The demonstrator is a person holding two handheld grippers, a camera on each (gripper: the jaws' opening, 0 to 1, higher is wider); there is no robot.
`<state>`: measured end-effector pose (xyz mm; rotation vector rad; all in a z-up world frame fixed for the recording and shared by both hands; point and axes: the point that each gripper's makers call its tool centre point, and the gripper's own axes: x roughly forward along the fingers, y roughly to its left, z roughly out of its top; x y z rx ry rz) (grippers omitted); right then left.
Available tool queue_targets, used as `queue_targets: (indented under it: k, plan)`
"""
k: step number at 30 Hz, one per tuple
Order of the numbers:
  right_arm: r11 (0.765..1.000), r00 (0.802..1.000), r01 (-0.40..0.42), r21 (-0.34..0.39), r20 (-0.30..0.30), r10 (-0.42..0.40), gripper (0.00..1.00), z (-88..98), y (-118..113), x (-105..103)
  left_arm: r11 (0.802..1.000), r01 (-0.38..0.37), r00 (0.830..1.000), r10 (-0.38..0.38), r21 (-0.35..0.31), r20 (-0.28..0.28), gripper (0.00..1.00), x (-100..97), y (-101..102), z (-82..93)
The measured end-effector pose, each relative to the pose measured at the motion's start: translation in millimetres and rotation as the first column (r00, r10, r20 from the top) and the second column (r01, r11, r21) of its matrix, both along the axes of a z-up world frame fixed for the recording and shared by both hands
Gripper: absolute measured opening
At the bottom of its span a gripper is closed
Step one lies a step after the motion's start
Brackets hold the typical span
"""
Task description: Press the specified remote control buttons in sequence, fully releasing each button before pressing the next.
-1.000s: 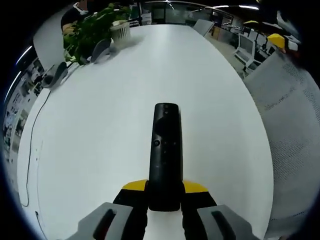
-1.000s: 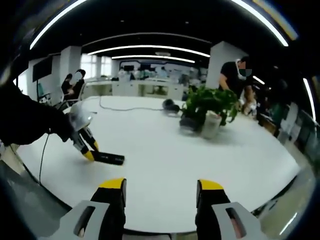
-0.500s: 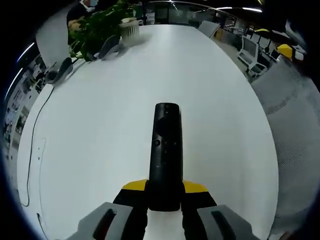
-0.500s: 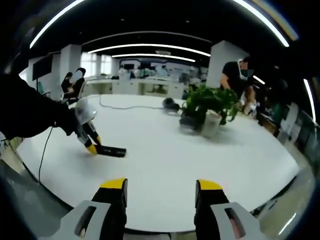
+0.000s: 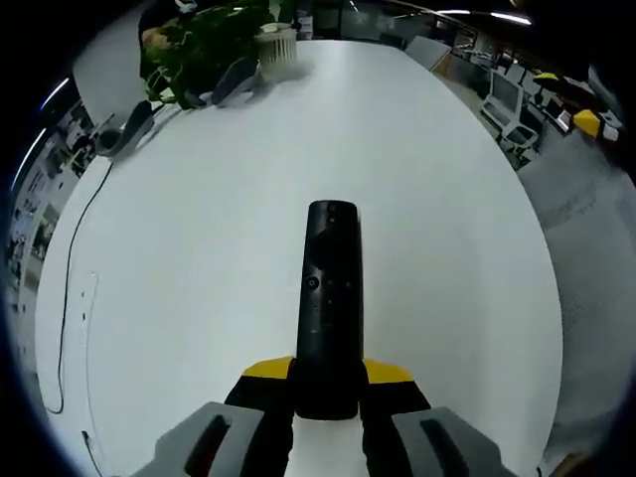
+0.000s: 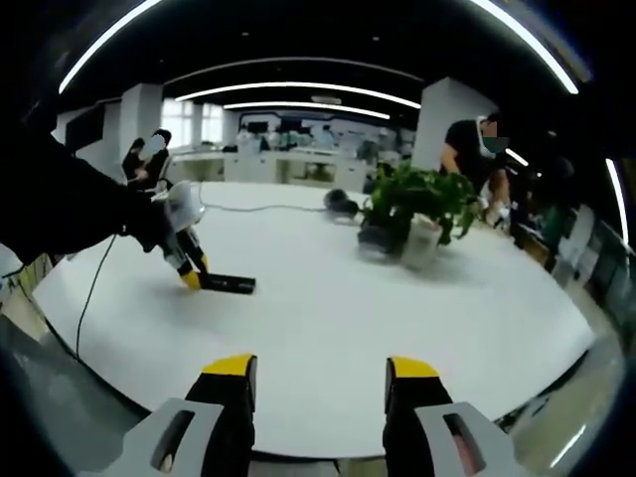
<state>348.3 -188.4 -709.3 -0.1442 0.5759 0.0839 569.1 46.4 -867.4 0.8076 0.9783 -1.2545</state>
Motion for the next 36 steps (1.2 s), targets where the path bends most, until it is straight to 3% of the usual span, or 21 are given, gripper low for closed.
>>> queue_targets:
  k: [14,27,36]
  plan:
    - [1.000,1.000,0.010,-0.006,-0.015,-0.010,0.46,-2.3,-2,-1,0.999,0.017,0.999,-0.016,0.034,-0.041,0.24,28.7,3,0.0]
    - [1.000,1.000,0.018,-0.014,-0.024,-0.019,0.45,-4.0,-4,-1,0.995,0.042,0.999,-0.041,0.095,-0.015,0.24,55.8,3,-0.8]
    - [1.000,1.000,0.015,-0.014,-0.027,-0.015,0.45,-4.0,-4,-1,0.994,0.054,0.999,-0.054,0.093,0.005,0.25,57.3,3,-0.5]
